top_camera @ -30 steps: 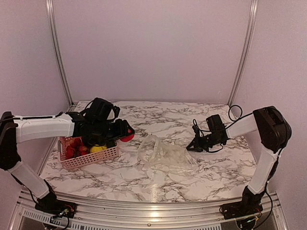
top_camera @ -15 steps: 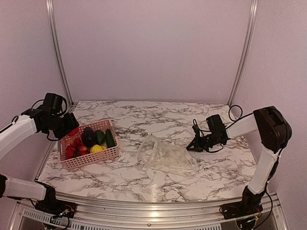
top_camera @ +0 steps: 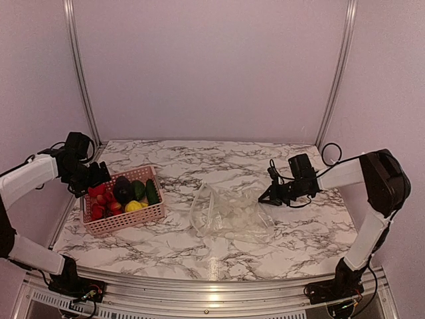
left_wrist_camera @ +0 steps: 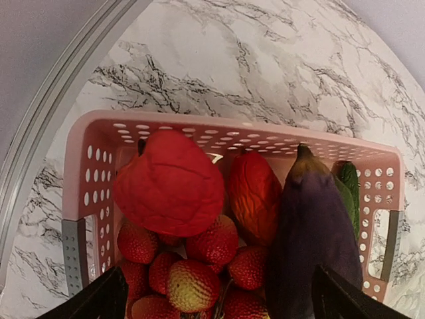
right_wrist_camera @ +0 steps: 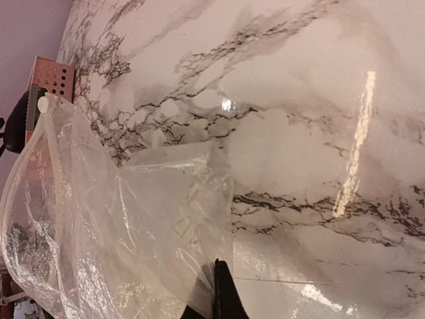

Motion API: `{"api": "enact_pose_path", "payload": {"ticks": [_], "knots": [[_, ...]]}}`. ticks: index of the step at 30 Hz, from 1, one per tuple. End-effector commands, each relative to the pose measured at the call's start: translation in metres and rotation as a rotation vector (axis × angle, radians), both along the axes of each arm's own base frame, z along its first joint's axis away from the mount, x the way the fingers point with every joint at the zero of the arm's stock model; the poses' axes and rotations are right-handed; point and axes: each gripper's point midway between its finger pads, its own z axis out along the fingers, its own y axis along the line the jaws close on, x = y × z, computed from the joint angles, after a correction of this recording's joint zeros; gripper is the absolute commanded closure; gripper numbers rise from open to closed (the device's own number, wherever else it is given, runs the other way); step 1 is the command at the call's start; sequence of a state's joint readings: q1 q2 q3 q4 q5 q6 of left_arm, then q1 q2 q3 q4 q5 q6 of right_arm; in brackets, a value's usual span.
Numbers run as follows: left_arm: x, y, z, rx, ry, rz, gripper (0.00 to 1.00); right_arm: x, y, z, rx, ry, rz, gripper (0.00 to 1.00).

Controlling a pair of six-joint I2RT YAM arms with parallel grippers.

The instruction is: Open the zip-top bag and remove the fake food

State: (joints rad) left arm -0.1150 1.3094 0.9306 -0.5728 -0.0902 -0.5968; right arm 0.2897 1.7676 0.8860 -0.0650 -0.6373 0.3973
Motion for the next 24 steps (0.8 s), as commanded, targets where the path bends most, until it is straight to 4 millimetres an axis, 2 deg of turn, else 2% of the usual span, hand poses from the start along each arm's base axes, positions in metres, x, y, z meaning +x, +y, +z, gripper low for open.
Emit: {"api": "enact_pose_path", "payload": {"ticks": [1,3,5,7,9,12,16,17,19,24], "knots": [[0.023,-0.024,0.067,-0.034,-0.206,-0.129,0.01,0.013,0.004,0.031,0.028,-0.063,0.004,1.0],[0.027,-0.055,0.09,-0.1,-0.291,-0.237,0.01,0.015,0.005,0.038,0.032,-0.08,0.01,1.0],[0.028,-0.093,0.111,-0.171,-0.379,-0.356,0.03,0.017,0.006,0.048,0.039,-0.105,0.014,1.0],[0.024,-0.134,0.122,-0.234,-0.419,-0.461,0.05,0.018,0.007,0.058,0.049,-0.128,0.013,1.0],[0.021,-0.177,0.122,-0.316,-0.415,-0.551,0.08,0.018,0.007,0.066,0.062,-0.145,0.01,1.0],[0.011,-0.24,0.114,-0.38,-0.385,-0.664,0.11,0.016,0.007,0.077,0.083,-0.167,0.006,1.0],[-0.014,-0.315,0.094,-0.486,-0.331,-0.792,0.14,0.015,0.005,0.082,0.08,-0.173,-0.007,1.0],[-0.021,-0.328,0.089,-0.502,-0.319,-0.812,0.14,0.014,0.005,0.084,0.079,-0.178,-0.009,1.0],[-0.036,-0.352,0.067,-0.532,-0.25,-0.833,0.14,0.013,0.003,0.086,0.082,-0.182,-0.02,1.0],[-0.047,-0.399,0.039,-0.604,-0.191,-0.845,0.19,0.012,0.003,0.095,0.096,-0.196,-0.026,1.0]]}}
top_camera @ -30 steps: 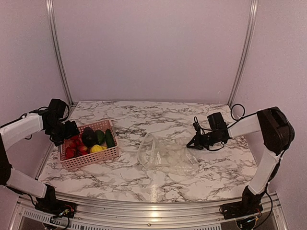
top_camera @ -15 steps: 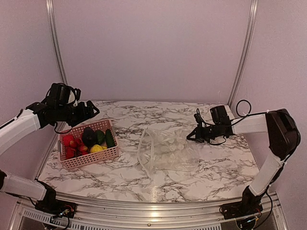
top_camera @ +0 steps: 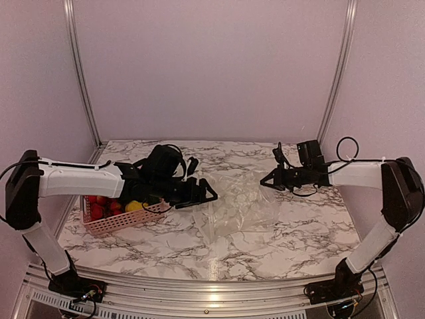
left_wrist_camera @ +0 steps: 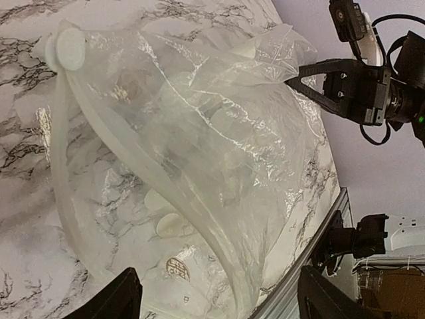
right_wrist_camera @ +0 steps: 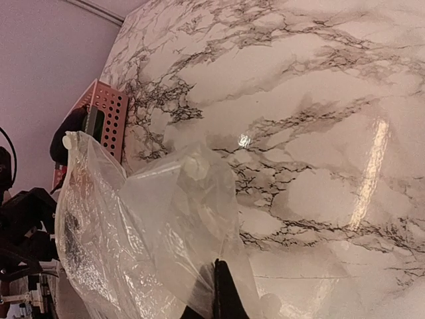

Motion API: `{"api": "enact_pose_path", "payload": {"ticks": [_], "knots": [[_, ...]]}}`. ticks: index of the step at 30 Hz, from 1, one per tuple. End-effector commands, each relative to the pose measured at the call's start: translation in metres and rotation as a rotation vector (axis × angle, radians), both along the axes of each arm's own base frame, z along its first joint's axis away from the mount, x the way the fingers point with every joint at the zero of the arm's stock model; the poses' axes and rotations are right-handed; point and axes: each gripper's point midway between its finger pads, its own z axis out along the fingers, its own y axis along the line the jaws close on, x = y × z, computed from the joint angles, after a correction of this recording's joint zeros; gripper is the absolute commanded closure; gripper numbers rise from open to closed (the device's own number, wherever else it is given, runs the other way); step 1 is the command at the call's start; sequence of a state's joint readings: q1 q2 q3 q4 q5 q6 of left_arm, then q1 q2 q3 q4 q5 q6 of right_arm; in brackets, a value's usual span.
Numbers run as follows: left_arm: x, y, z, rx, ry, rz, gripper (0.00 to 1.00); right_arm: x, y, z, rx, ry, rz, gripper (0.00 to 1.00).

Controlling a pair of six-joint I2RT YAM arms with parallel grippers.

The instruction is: Open the zip-top bag and remove the fake food

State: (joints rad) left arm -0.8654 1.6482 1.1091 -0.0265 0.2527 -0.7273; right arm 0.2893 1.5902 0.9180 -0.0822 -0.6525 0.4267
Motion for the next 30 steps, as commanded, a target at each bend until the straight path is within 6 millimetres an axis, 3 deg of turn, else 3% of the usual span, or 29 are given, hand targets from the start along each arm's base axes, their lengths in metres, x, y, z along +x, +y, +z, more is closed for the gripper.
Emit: {"api": "enact_pose_path", "payload": {"ticks": [1,3,5,7,10,11,13,21,25,30], "knots": [[0.004,-0.043,0.007,-0.136,0.035,-0.003,0.22,0.002,-0.001,0.018,0.024,-0.038,-0.018,1.0],[0.008,-0.054,0.002,-0.176,0.058,0.0,0.39,0.001,-0.001,0.021,0.032,-0.041,-0.013,0.99],[0.018,-0.052,-0.02,-0.146,0.101,0.046,0.65,-0.001,-0.002,0.021,0.034,-0.038,-0.009,0.93],[0.028,-0.041,-0.034,-0.124,0.128,0.1,0.82,-0.003,-0.008,0.02,0.03,-0.027,-0.015,0.7],[0.044,-0.023,-0.044,-0.132,0.133,0.179,0.97,-0.012,-0.025,0.018,0.03,-0.009,-0.054,0.44],[0.047,-0.02,-0.049,-0.147,0.149,0.192,1.0,-0.017,-0.03,0.017,0.039,-0.001,-0.065,0.34],[0.052,-0.017,-0.059,-0.154,0.176,0.203,1.0,-0.032,-0.035,0.012,0.052,0.017,-0.062,0.28],[0.058,-0.009,-0.09,-0.121,0.232,0.23,1.0,-0.095,-0.032,-0.016,0.139,0.115,0.006,0.28],[0.062,-0.009,-0.09,-0.121,0.23,0.229,1.0,-0.103,-0.03,-0.039,0.155,0.155,0.012,0.35],[0.064,-0.012,-0.091,-0.104,0.231,0.214,1.0,-0.086,-0.01,-0.042,0.176,0.14,0.041,0.39]]}}
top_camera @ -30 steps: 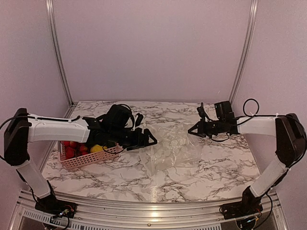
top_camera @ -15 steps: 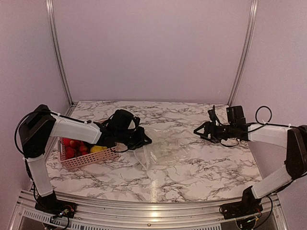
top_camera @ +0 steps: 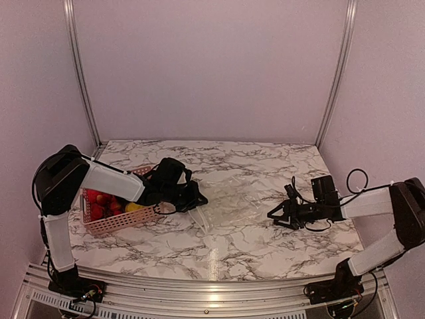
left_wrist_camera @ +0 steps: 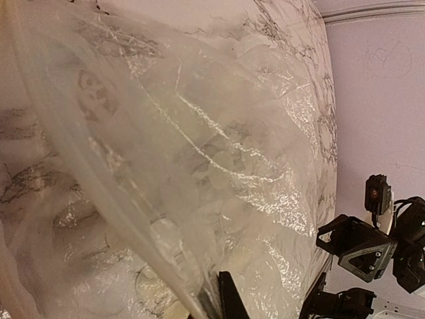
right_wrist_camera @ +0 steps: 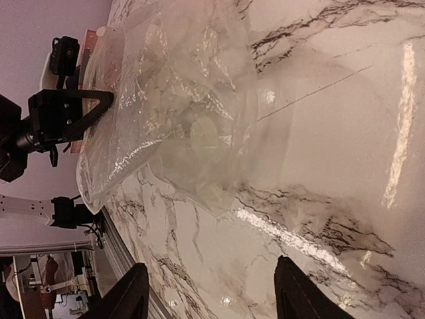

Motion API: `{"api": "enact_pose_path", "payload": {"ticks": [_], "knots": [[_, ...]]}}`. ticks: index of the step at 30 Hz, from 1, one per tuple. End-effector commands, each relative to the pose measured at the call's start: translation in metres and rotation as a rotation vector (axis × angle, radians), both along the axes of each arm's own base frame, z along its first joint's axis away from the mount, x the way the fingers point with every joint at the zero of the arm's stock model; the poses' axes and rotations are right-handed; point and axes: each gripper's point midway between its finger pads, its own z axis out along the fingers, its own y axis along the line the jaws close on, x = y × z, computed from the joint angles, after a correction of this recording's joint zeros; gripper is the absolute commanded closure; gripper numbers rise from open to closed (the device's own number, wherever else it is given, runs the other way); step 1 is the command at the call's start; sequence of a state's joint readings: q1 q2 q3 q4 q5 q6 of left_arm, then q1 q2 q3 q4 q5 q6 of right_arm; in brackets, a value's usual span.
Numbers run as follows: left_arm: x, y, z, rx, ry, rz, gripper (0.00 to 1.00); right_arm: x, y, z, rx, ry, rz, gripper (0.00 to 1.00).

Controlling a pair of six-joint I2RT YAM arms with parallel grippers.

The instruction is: Open the zip-top bag and remove the fake food

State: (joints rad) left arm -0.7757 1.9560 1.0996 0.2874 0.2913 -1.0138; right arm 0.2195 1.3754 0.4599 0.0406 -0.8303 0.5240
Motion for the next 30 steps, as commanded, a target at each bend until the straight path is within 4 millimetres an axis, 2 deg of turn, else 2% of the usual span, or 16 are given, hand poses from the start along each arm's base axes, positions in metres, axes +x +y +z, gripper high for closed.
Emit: {"api": "enact_pose_path", "payload": {"ticks": [1,5,9,10,14,16,20,21,23,26,27,29,30], "knots": [[0.005,-0.005,-0.003,0.001,0.001,-0.017,1.0,0.026,0.024,0.015,0.056,-0.084,0.036,0.4],[0.008,-0.006,-0.003,0.006,0.001,-0.018,1.0,0.039,0.039,0.009,0.065,-0.075,0.058,0.43],[0.01,-0.005,-0.002,0.01,-0.005,-0.014,1.0,0.047,0.052,-0.009,0.062,-0.033,0.078,0.5],[0.011,-0.005,-0.002,0.007,-0.005,-0.014,1.0,0.049,0.053,-0.011,0.061,-0.03,0.077,0.54],[0.018,0.001,0.005,0.015,-0.014,-0.007,1.0,0.05,0.048,-0.017,0.024,-0.02,0.062,0.83],[0.026,0.015,0.009,0.032,-0.017,0.019,1.0,0.051,0.035,-0.017,-0.019,-0.024,0.036,1.0],[0.041,0.049,0.012,0.094,-0.02,0.07,1.0,0.053,-0.009,-0.01,-0.076,-0.036,-0.07,1.0],[0.043,0.052,0.011,0.102,-0.02,0.065,1.0,0.055,-0.02,-0.007,-0.098,-0.048,-0.097,1.0],[0.047,0.045,0.015,0.097,-0.035,0.023,1.0,0.06,-0.035,-0.001,-0.13,-0.077,-0.141,1.0],[0.056,0.013,0.029,0.076,-0.074,-0.089,1.0,0.07,-0.051,0.007,-0.161,-0.089,-0.198,1.0],[0.065,-0.001,0.047,0.064,-0.112,-0.121,0.92,0.075,-0.055,0.011,-0.16,-0.1,-0.215,1.0],[0.076,-0.019,0.067,0.054,-0.147,-0.158,0.61,0.089,-0.062,0.019,-0.163,-0.12,-0.247,1.0],[0.084,-0.025,0.079,0.052,-0.172,-0.163,0.49,0.095,-0.066,0.023,-0.168,-0.127,-0.263,1.0]]}}
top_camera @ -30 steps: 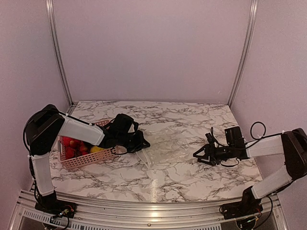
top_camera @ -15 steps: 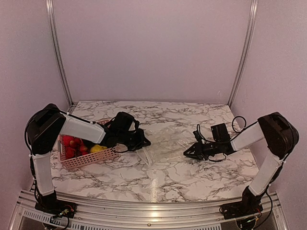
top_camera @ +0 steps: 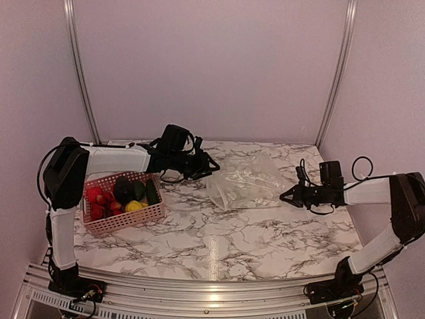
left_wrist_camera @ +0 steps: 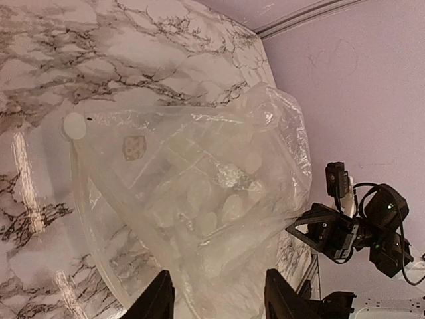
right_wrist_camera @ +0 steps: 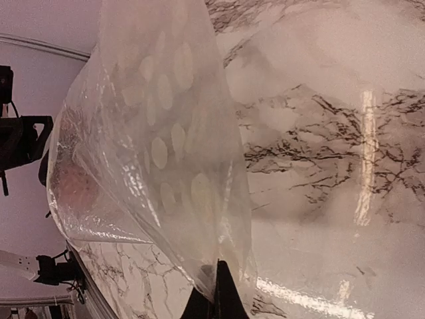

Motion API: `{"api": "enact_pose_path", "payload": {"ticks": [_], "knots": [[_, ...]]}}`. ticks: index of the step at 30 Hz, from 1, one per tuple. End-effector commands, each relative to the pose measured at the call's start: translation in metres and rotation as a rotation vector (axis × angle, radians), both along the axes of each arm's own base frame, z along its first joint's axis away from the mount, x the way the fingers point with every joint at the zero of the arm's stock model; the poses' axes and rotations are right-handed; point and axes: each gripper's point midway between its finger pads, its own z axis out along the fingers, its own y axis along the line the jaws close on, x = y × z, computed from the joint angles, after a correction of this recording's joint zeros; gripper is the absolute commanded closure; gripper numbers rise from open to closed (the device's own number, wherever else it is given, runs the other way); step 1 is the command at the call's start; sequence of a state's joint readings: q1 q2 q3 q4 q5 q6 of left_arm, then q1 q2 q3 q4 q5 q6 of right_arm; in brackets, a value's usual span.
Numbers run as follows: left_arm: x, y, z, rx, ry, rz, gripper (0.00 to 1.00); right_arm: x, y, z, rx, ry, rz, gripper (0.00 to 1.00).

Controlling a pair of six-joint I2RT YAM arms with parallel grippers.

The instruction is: Open the zip-top bag and remove the fake food

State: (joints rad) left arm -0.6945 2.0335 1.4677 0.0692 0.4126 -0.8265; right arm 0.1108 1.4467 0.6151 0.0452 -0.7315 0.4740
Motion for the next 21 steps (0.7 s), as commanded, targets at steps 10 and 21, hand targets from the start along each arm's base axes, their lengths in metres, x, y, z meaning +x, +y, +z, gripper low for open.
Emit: {"api": "enact_pose_path", "payload": {"ticks": [10,21], "knots": [[0.046,0.065,0.066,0.196,-0.148,0.123,0.01,0.076,-0.118,0.017,-0.165,-0.02,-0.354,1.0],[0.011,0.172,0.076,0.326,-0.147,0.266,0.01,0.098,-0.149,0.027,-0.223,-0.03,-0.363,0.27]]}}
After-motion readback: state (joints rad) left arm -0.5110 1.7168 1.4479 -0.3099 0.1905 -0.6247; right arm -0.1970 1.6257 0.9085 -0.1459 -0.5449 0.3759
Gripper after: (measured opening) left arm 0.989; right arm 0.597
